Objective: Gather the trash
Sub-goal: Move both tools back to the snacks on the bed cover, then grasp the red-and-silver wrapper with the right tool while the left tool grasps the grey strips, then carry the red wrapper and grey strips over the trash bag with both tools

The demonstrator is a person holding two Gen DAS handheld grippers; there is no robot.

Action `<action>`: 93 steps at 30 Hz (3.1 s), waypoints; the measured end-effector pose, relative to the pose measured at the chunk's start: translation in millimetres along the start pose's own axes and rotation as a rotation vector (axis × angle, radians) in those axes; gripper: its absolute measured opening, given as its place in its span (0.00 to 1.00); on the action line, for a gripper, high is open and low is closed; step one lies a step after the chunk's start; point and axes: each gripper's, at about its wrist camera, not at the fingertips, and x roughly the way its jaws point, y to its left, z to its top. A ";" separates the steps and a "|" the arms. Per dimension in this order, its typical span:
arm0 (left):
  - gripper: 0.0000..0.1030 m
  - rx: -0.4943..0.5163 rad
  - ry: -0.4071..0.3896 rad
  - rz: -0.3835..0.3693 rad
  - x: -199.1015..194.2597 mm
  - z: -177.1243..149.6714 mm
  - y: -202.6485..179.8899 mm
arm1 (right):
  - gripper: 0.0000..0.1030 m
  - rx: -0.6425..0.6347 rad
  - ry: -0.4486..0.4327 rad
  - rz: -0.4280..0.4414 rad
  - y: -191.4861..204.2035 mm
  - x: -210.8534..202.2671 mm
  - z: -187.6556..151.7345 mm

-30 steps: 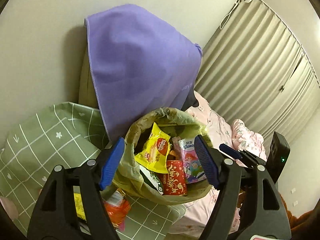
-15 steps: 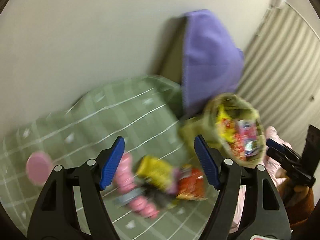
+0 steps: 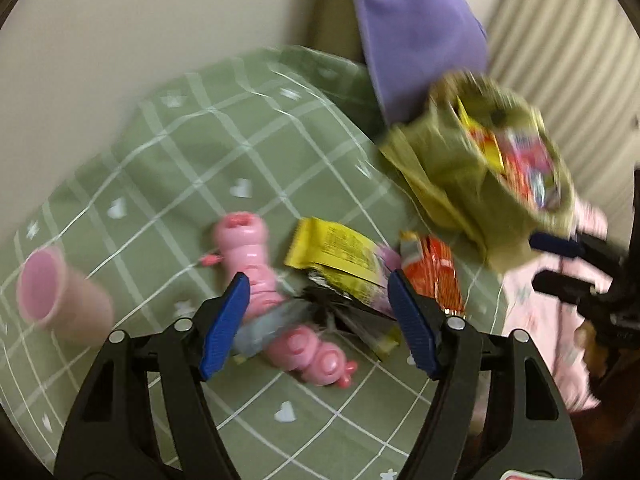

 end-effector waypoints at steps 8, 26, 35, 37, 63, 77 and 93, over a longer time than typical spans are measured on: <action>0.21 0.098 0.106 0.015 17.7 -26.5 -22.7 | 0.47 -0.022 0.041 -0.006 -0.4 13.9 -12.3; 0.34 -0.318 -0.030 0.157 -69.5 -78.3 69.2 | 0.38 -0.258 0.053 0.016 65.7 102.0 38.6; 0.48 -0.378 -0.075 0.145 -73.0 -93.3 76.0 | 0.38 -0.092 -0.003 -0.146 30.1 84.0 8.6; 0.49 -0.363 -0.088 0.152 -76.0 -95.2 74.1 | 0.38 -0.065 -0.018 -0.115 27.0 77.5 4.7; 0.66 -0.304 -0.038 0.213 -72.1 -100.8 59.3 | 0.11 0.014 -0.026 -0.015 18.1 39.2 5.2; 0.40 -0.270 0.000 0.209 -54.3 -103.5 60.0 | 0.11 0.030 -0.079 -0.006 12.4 12.1 10.8; 0.14 -0.120 -0.265 0.123 -119.7 -15.6 15.2 | 0.11 0.017 -0.286 -0.072 -0.1 -61.8 48.6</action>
